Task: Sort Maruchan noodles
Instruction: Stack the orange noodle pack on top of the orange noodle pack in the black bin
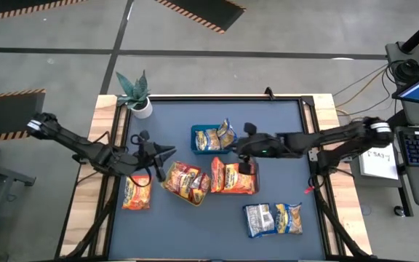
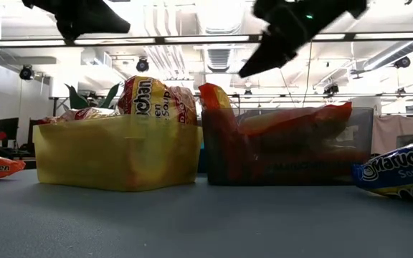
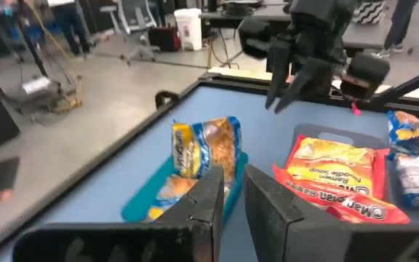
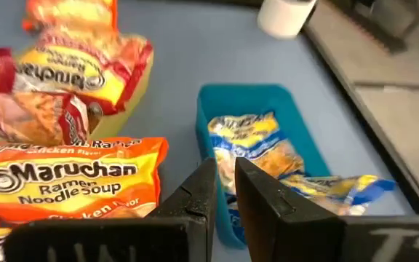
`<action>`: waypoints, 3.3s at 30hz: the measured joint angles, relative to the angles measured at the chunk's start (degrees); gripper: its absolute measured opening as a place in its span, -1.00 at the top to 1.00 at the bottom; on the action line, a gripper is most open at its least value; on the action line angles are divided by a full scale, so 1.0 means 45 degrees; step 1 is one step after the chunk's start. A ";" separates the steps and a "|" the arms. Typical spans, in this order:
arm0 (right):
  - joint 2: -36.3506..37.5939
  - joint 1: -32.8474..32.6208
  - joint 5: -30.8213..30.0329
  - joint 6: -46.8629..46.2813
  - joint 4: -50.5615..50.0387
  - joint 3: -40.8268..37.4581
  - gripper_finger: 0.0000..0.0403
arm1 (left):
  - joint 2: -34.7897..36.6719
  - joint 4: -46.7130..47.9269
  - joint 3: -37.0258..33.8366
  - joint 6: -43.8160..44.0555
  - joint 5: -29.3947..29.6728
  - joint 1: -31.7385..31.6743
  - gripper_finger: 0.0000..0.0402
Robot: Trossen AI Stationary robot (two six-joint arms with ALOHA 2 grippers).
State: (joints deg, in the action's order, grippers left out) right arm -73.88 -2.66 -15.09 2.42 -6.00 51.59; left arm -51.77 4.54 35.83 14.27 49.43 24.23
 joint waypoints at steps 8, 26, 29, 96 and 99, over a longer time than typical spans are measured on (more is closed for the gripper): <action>0.3320 -0.0010 0.0020 0.1828 0.4154 -0.3492 0.79 | -0.1245 0.0145 0.0210 0.2198 -0.1322 0.0020 0.82; 0.6065 0.0010 0.1788 0.4948 0.6839 -0.4812 0.79 | -0.5897 1.1947 0.6569 1.0830 -0.6866 0.0054 0.82; 0.6084 0.0010 0.1787 0.4943 0.6840 -0.4812 0.79 | -0.6700 1.3545 0.7349 1.2248 -0.8780 0.0287 0.82; 0.5991 0.0014 0.1787 0.5157 0.6814 -0.4797 0.79 | -1.2147 1.4573 0.6466 2.0610 -1.0409 0.4061 0.71; 0.5991 0.0010 0.1787 0.5157 0.6815 -0.4797 0.79 | -1.2134 1.4688 0.6983 2.0145 -1.0650 0.4086 0.83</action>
State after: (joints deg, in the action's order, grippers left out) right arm -46.92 -2.61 -7.05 25.63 24.67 30.00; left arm -106.38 70.63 67.26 104.92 1.50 42.62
